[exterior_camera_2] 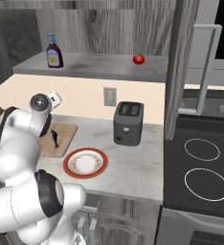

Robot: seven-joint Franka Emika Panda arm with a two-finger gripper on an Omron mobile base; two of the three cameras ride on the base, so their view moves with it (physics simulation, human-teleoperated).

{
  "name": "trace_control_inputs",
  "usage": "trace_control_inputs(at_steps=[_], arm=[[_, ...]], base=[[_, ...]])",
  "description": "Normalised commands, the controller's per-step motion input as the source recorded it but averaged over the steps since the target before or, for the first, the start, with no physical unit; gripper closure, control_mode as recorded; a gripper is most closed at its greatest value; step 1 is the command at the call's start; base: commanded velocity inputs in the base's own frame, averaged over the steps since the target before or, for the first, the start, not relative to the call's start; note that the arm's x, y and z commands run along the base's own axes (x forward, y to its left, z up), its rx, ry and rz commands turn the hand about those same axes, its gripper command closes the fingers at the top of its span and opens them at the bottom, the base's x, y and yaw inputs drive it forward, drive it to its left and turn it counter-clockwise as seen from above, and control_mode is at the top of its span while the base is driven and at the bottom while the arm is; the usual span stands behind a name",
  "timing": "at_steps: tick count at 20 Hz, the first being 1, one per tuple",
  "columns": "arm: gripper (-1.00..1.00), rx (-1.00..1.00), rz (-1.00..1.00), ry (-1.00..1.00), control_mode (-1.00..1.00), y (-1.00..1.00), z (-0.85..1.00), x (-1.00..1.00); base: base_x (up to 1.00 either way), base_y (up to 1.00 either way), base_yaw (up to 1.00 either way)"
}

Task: Pick the fish from the plate and place it on the cutting board. Then pick the condiment bottle from the cabinet and place it next to the cutting board.

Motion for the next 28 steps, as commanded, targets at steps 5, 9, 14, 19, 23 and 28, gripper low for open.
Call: trace_control_inputs(at_steps=[5,9,14,19,23,28], arm=[[-1.0,0.0,0.11,-0.03,-1.0,-0.17,0.07,-0.12],[-1.0,0.0,0.11,-0.03,-1.0,-0.18,0.03,-0.12],[-1.0,0.0,0.1,-0.03,-1.0,-0.2,0.01,-0.11],[-1.0,0.03,0.08,-0.05,-1.0,-0.21,0.07,-0.2],[-1.0,0.07,0.05,-0.04,-1.0,-0.21,0.24,-0.23],[-1.0,0.1,0.02,-0.02,-1.0,-0.15,0.35,-0.2]], base=[[0.0,0.0,0.0],[0.0,0.0,0.0],[0.0,0.0,0.0],[0.0,0.0,0.0],[0.0,0.0,0.0],[0.0,0.0,0.0]])
